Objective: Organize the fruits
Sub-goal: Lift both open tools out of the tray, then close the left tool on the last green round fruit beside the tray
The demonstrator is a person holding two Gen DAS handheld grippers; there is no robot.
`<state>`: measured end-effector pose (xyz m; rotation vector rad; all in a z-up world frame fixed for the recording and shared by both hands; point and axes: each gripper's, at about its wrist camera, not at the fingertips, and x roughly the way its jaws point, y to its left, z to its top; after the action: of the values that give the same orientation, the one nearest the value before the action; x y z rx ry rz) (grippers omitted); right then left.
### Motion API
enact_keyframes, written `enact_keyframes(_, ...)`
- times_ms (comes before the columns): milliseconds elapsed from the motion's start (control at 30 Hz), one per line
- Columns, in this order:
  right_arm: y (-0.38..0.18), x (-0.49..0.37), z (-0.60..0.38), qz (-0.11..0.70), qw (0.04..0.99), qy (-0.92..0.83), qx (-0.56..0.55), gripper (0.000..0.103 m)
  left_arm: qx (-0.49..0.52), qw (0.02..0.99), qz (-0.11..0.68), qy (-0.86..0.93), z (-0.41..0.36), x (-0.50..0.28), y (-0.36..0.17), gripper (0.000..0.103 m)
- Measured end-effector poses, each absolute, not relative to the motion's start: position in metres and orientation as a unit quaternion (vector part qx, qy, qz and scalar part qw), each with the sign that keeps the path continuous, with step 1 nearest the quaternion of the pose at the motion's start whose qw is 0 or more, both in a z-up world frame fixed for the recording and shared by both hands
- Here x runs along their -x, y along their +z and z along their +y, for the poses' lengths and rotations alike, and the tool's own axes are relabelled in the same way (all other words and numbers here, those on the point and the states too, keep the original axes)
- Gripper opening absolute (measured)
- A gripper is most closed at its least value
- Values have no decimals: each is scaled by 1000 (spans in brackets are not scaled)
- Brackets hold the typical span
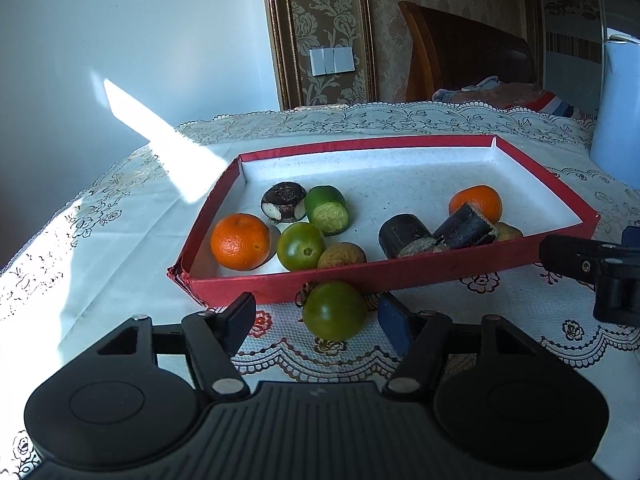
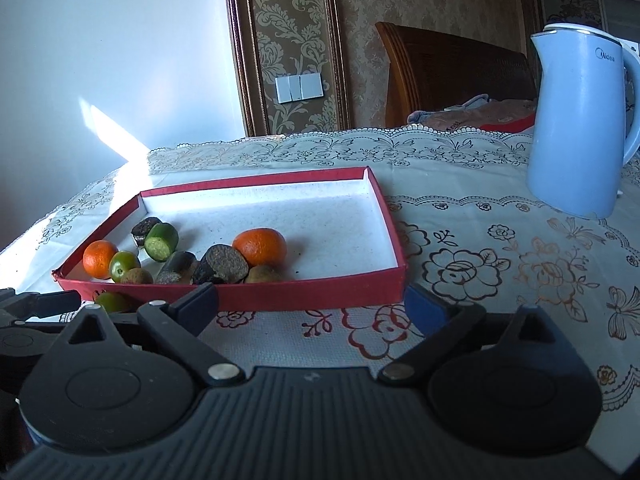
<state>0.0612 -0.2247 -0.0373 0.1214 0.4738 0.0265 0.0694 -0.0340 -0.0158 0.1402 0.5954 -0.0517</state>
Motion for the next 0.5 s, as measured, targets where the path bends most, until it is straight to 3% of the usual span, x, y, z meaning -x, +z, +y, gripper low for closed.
enact_keyframes(67,-39,-61,-224,239,969,14,-58,101,-66,952,298,-25,-33,-71,-17,51)
enact_keyframes(267,-43,-65,-219,258,965,12,-45,103,-69,954,291,-32,-36,-68,-16,37)
enact_keyframes(500,-48,-73,-219,284,958,3,-44,103,-63,957,282,-30,-35,-64,-14,35)
